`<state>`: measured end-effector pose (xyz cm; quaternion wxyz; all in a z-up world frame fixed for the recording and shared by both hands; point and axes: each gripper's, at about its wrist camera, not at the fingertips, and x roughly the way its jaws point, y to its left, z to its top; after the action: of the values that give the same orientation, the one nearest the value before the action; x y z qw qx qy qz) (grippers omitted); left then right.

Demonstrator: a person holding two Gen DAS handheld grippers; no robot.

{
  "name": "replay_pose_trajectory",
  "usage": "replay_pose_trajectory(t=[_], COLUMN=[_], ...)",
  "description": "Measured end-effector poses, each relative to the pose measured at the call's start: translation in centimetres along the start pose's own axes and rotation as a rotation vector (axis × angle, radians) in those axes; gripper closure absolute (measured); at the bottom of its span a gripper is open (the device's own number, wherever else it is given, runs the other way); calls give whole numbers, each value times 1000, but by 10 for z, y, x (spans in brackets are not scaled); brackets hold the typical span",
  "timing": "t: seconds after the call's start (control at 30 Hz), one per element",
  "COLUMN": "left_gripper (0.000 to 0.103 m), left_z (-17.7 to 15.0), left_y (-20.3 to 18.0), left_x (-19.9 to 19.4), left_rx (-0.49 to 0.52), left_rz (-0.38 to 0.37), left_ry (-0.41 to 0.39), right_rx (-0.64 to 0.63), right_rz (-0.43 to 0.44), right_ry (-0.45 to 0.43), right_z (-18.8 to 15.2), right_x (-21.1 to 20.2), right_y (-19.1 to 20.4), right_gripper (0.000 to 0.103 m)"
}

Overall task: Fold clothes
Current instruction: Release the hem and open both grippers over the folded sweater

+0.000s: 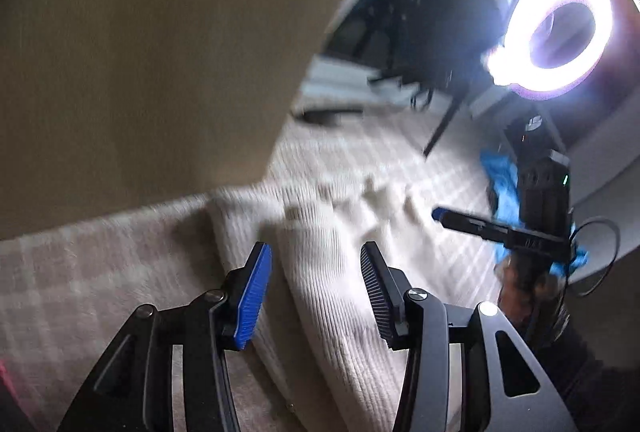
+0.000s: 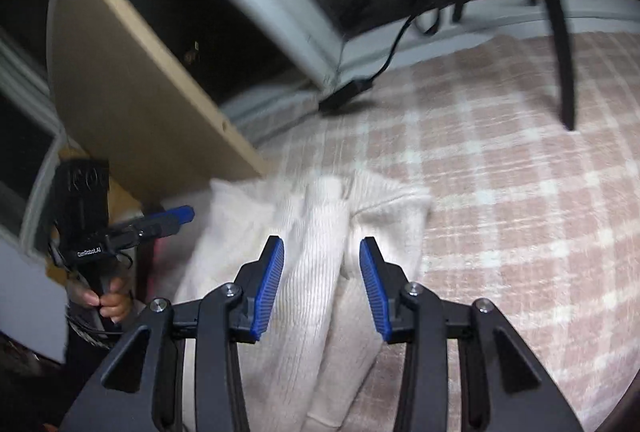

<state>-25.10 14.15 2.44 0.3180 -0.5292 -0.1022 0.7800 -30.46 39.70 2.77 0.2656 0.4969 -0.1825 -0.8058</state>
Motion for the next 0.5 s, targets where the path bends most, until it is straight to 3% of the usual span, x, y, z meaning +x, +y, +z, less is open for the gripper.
replay_pose_trajectory(t=[0.1, 0.17, 0.2, 0.27, 0.4, 0.5], left_gripper=[62, 74, 86, 86, 87, 88], left_z=[-4, -7, -8, -8, -5, 4], left_y=[-4, -5, -5, -7, -22, -23], left_x=[25, 27, 24, 12, -13, -10], left_rx=[13, 13, 5, 0, 48, 63], left_rz=[45, 45, 36, 27, 36, 56], left_ry=[45, 24, 2, -30, -78, -86], right_rx=[-34, -47, -44, -20, 26, 2], right_rz=[-21, -29, -30, 0, 80, 60], right_ry=[38, 43, 30, -3, -84, -113], right_z=[-3, -5, -6, -7, -7, -3], right_x=[21, 30, 29, 23, -6, -17], right_y=[5, 3, 1, -2, -1, 4], right_gripper=[64, 67, 79, 94, 96, 96])
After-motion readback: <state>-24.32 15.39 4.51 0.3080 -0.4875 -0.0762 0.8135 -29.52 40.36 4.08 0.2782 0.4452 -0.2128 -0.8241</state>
